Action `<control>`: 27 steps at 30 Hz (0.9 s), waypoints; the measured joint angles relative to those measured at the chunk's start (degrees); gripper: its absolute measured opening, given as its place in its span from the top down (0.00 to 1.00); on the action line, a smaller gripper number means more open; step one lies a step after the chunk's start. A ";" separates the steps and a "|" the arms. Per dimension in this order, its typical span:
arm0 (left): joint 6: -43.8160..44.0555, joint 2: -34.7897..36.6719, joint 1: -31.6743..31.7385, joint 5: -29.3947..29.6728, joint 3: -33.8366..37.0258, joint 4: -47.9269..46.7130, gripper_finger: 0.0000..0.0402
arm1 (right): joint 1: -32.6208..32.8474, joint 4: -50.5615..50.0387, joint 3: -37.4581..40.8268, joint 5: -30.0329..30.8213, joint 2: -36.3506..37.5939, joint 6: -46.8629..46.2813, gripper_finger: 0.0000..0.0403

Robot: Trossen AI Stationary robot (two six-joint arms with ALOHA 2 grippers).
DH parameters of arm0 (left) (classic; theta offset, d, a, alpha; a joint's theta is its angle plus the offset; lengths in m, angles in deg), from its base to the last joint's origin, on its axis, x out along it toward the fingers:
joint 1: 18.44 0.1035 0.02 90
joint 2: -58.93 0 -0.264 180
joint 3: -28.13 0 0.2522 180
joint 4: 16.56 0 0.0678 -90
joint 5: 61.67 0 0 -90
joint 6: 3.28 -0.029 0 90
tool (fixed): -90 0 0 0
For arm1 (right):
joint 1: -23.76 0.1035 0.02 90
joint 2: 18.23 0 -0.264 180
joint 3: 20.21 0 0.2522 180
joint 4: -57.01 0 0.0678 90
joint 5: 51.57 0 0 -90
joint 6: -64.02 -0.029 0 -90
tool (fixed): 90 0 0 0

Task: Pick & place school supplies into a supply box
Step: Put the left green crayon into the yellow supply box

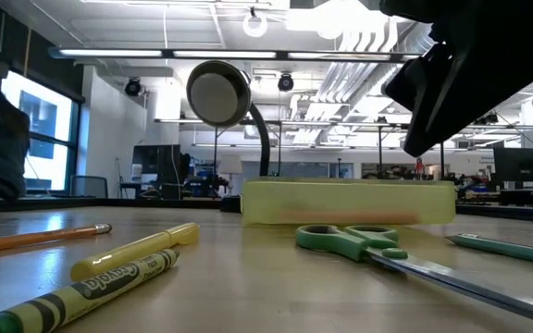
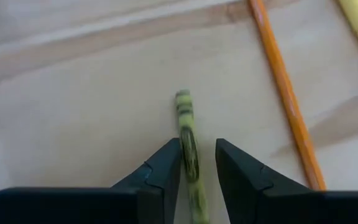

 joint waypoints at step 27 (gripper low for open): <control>-5.25 -9.46 -0.04 7.83 -6.60 -5.44 0.66 | 0.00 2.86 0.00 -0.24 0.00 8.15 0.77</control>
